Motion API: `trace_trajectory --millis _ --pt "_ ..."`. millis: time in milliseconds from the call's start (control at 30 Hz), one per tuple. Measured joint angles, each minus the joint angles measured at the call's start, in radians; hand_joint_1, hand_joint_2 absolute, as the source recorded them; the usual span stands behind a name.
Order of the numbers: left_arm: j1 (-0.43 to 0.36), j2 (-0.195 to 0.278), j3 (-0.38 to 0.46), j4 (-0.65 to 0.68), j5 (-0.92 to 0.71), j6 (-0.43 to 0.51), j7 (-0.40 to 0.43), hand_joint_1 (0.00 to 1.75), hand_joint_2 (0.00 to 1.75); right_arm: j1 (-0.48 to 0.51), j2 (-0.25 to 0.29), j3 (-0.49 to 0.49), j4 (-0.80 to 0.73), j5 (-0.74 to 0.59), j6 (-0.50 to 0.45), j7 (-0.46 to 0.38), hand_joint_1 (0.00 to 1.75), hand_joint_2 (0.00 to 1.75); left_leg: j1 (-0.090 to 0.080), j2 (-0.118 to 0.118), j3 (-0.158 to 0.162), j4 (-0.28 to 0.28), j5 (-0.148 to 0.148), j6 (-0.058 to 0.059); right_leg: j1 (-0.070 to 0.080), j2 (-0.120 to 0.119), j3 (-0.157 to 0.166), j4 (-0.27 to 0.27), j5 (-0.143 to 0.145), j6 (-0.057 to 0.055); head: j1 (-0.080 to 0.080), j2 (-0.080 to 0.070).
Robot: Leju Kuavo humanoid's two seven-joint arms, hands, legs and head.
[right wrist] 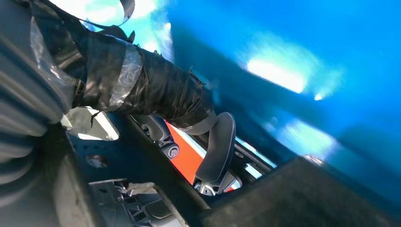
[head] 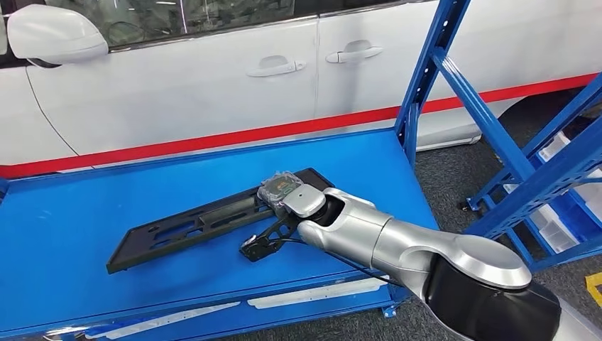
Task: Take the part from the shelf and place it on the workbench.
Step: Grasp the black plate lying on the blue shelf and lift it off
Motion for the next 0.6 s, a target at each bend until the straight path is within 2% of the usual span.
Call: trace_trajectory --millis 67,133,167,267,300,333,367,400,467,500,600 --pt "0.0 0.002 0.001 0.001 0.001 -0.015 -0.012 0.0 1.75 0.001 0.0 -0.004 -0.004 0.002 -0.038 -0.002 1.75 1.75 -0.008 0.0 0.049 -0.119 0.058 0.015 0.006 0.003 -0.002 0.0 0.0 0.011 0.0 0.0" --pt "0.0 0.002 0.001 0.001 0.004 -0.027 -0.014 0.0 1.75 0.001 -0.001 -0.012 -0.015 0.004 -0.06 -0.002 1.75 1.75 -0.002 0.003 0.054 -0.129 0.064 0.022 0.006 0.003 -0.009 0.016 -0.015 0.021 0.002 0.0" --pt "0.0 0.002 0.001 0.001 0.006 -0.032 -0.014 0.0 1.75 0.001 -0.001 -0.018 -0.024 0.005 -0.075 -0.001 1.75 1.75 0.002 0.004 0.057 -0.134 0.066 0.027 0.006 0.003 -0.024 0.051 -0.035 0.026 0.004 0.0" --pt "0.0 0.001 0.001 0.001 0.011 -0.02 -0.004 0.0 1.75 0.004 -0.003 -0.034 -0.052 0.005 -0.119 0.003 1.75 1.75 0.003 0.006 0.059 -0.134 0.066 0.034 0.0 0.001 -0.113 0.234 -0.114 0.036 0.008 0.0" --pt "0.0 0.001 0.001 0.001 0.011 -0.003 0.002 0.0 1.75 0.007 -0.006 -0.038 -0.063 0.004 -0.137 0.004 1.75 1.75 0.004 0.006 0.059 -0.133 0.065 0.035 -0.003 0.001 -0.134 0.272 -0.12 0.039 0.008 0.0" --pt "0.0 0.001 0.001 0.002 0.01 0.02 0.012 0.0 1.75 0.011 -0.009 -0.044 -0.077 0.001 -0.161 0.005 1.75 1.75 0.005 0.005 0.06 -0.13 0.063 0.034 -0.006 0.001 -0.137 0.272 -0.107 0.041 0.008 0.0" --pt "0.0 0.001 0.001 0.002 0.007 0.046 0.026 0.0 1.75 0.014 -0.013 -0.052 -0.096 -0.001 -0.19 0.006 1.75 1.75 0.007 0.004 0.06 -0.126 0.059 0.032 -0.009 0.0 -0.122 0.234 -0.077 0.043 0.008 0.0" --pt "0.0 0.0 0.001 0.002 0.004 0.071 0.043 0.0 1.75 0.018 -0.017 -0.062 -0.118 -0.003 -0.222 0.006 1.75 1.75 0.008 0.003 0.061 -0.121 0.054 0.028 -0.012 -0.001 -0.094 0.168 -0.041 0.045 0.008 0.0" --pt "0.0 -0.001 0.001 0.002 0.002 0.109 0.075 0.0 1.75 0.022 -0.024 -0.086 -0.17 -0.005 -0.291 0.005 1.75 1.75 0.007 0.002 0.055 -0.107 0.044 0.015 -0.012 -0.001 -0.042 0.056 -0.002 0.042 0.008 0.0" --pt "0.0 -0.001 0.001 0.002 0.004 0.12 0.086 0.0 1.75 0.026 -0.027 -0.099 -0.196 -0.006 -0.322 0.005 1.75 1.75 0.006 0.002 0.053 -0.103 0.041 0.009 -0.01 -0.001 -0.031 0.032 0.0 0.038 0.007 0.0" --pt "0.001 -0.003 0.001 0.002 0.01 0.139 0.106 0.0 1.75 0.055 -0.039 -0.14 -0.275 -0.007 -0.414 -0.003 1.75 1.75 0.007 0.002 0.052 -0.104 0.039 -0.004 -0.007 0.001 -0.03 0.025 -0.001 0.018 0.006 0.0"
